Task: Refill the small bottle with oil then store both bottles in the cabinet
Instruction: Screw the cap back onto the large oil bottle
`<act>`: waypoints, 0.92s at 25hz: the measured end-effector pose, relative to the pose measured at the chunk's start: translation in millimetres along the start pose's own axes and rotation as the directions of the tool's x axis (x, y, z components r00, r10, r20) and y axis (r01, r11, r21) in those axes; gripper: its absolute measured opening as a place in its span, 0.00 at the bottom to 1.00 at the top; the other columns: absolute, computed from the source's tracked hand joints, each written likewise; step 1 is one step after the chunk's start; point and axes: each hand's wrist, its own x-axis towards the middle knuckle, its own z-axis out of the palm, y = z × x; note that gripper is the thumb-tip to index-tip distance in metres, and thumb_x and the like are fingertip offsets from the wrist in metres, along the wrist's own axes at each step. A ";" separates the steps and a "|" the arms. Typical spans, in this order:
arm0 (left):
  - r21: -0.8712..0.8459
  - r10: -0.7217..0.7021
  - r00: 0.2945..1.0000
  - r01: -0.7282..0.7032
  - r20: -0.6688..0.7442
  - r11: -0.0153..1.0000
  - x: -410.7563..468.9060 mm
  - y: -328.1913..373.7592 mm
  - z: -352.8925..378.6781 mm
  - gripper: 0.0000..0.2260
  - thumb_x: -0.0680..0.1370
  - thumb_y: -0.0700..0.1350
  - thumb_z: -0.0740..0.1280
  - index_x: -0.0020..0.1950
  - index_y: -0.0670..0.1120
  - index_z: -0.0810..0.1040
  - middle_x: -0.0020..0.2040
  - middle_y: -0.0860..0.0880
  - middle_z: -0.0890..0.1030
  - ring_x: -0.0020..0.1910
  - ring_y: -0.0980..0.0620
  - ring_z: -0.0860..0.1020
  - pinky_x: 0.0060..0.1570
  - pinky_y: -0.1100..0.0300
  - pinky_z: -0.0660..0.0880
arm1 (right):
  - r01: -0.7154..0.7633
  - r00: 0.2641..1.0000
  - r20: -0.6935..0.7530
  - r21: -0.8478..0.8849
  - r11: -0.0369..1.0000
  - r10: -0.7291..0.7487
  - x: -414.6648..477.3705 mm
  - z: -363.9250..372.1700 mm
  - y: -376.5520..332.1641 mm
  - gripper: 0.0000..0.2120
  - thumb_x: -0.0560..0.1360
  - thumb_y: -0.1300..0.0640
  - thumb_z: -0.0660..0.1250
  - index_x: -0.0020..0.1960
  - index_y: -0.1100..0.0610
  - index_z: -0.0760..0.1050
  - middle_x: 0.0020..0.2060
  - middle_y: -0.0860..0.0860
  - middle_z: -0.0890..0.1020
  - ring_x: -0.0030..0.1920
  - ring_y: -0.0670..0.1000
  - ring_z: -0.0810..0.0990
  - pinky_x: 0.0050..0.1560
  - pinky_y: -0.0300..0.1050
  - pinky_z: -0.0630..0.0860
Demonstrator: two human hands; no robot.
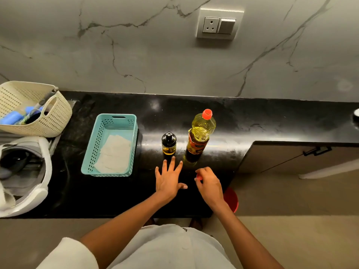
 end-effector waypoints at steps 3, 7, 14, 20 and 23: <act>-0.034 0.000 1.000 0.000 0.005 0.999 0.2 0.8 -1.7 0.48 0.76 0.63 0.74 0.88 0.58 0.48 0.89 0.49 0.43 0.87 0.38 0.44 0.82 0.32 0.49 | -0.353 0.907 0.039 0.614 0.706 0.419 10.4 -18.6 -3.7 0.09 0.77 0.59 0.77 0.55 0.57 0.81 0.48 0.53 0.86 0.51 0.53 0.87 0.53 0.48 0.85; -0.272 -0.029 0.995 0.003 -0.091 0.962 -7.7 19.5 -17.3 0.51 0.75 0.60 0.78 0.88 0.49 0.51 0.88 0.45 0.49 0.87 0.43 0.48 0.84 0.42 0.56 | -0.316 0.839 0.123 0.904 0.289 0.531 33.4 -78.1 -14.8 0.12 0.74 0.64 0.79 0.55 0.62 0.80 0.50 0.62 0.87 0.55 0.62 0.87 0.49 0.42 0.85; -0.703 -0.098 0.864 -0.330 -0.493 0.630 13.5 92.0 -119.5 0.57 0.69 0.57 0.84 0.87 0.51 0.50 0.87 0.49 0.55 0.86 0.49 0.54 0.80 0.53 0.57 | 0.127 0.974 -0.223 0.702 0.700 0.047 121.5 -213.1 -54.7 0.15 0.72 0.58 0.83 0.56 0.59 0.84 0.48 0.54 0.89 0.51 0.53 0.89 0.52 0.47 0.86; -0.638 -0.048 0.820 -0.406 -0.570 0.655 46.9 95.5 -140.2 0.37 0.69 0.57 0.84 0.75 0.53 0.75 0.72 0.53 0.77 0.71 0.50 0.77 0.70 0.45 0.78 | 0.417 0.903 -0.210 0.216 0.883 -0.375 170.4 -219.9 -88.2 0.10 0.76 0.58 0.80 0.56 0.60 0.87 0.48 0.53 0.89 0.48 0.48 0.88 0.51 0.49 0.87; -0.620 -0.039 0.807 -0.421 -0.589 0.662 46.2 93.0 -139.0 0.32 0.69 0.60 0.83 0.68 0.54 0.78 0.64 0.56 0.80 0.62 0.53 0.81 0.60 0.46 0.82 | 0.564 0.802 -0.201 -0.055 0.824 -0.562 176.8 -206.2 -90.3 0.06 0.77 0.59 0.78 0.53 0.60 0.88 0.46 0.55 0.88 0.44 0.53 0.87 0.48 0.53 0.87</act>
